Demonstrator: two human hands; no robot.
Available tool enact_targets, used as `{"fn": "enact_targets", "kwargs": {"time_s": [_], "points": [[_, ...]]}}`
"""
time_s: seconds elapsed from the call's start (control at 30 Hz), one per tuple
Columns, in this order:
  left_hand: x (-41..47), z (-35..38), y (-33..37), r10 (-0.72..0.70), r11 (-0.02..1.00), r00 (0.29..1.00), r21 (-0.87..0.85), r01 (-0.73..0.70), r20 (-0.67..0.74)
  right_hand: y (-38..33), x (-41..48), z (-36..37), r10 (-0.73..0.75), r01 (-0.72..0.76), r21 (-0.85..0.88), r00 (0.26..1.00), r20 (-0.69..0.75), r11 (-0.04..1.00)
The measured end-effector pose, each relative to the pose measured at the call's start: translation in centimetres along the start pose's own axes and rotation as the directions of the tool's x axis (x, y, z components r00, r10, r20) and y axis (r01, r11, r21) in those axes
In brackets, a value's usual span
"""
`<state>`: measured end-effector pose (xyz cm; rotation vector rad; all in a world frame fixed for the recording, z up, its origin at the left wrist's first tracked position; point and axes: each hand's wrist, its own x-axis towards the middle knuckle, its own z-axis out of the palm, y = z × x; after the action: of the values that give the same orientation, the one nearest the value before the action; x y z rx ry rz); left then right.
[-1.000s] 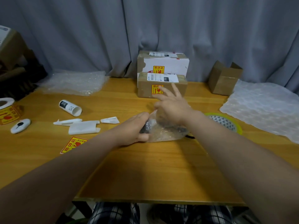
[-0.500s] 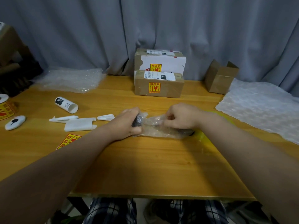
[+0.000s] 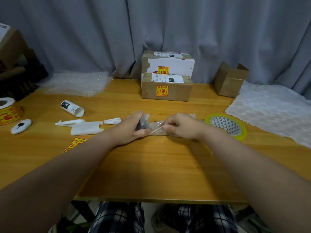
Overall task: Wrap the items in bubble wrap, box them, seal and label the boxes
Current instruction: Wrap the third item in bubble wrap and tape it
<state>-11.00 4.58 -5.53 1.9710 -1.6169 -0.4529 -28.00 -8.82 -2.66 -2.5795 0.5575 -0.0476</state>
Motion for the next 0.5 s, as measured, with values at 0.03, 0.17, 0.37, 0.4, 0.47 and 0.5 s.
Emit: {"fn": "enact_targets", "kwargs": {"time_s": [0.03,0.17,0.37,0.4,0.47,0.5], "points": [[0.0,-0.2,0.1,0.000,0.999,1.000,0.034,-0.001,0.016,0.0,0.2,-0.1,0.006,-0.006,0.026,1.000,0.008,1.000],[0.3,-0.4,1.0,0.032,0.951,0.998,0.306,-0.047,0.055,0.2,0.7,0.0,0.014,-0.014,0.082,1.000,0.003,0.997],[1.0,1.0,2.9,0.058,0.837,0.987,0.532,-0.129,0.148,-0.2,0.5,0.0,-0.024,0.008,-0.131,0.992,-0.125,0.991],[1.2,1.0,3.1,0.024,0.829,0.986,0.547,-0.112,0.166,-0.1,0.3,0.1,-0.032,0.007,-0.178,0.990,-0.137,0.984],[1.5,0.9,3.7,-0.030,0.809,0.977,0.579,-0.100,0.211,0.0,0.1,0.5,-0.069,0.001,-0.339,0.980,-0.188,0.941],[1.7,0.9,4.0,-0.051,0.799,0.972,0.593,-0.099,0.231,0.1,0.0,0.9,-0.083,-0.020,-0.413,0.969,-0.231,0.910]]}}
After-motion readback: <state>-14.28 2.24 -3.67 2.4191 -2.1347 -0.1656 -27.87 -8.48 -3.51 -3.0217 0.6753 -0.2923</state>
